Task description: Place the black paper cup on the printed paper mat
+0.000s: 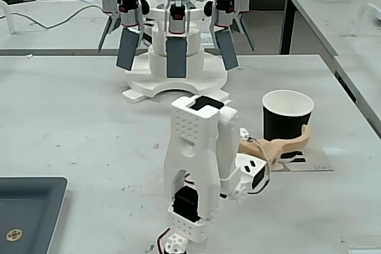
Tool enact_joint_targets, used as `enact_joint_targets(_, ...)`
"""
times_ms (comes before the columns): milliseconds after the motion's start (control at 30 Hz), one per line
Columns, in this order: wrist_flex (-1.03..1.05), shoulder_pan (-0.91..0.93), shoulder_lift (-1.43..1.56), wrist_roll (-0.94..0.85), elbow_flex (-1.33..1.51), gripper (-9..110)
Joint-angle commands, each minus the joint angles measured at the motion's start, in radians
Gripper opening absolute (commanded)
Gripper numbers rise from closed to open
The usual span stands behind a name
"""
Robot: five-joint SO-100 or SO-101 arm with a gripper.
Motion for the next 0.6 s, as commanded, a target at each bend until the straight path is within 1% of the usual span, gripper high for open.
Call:
enact_joint_targets(0, -0.025, -0.031, 0.123, 0.006, 0.043, 46)
enact_joint_targets(300, -0.017, -0.169, 0.377, -0.006, 0.184, 40)
enact_joint_targets(567, -0.017, -0.273, 0.499, 0.006, 0.256, 29)
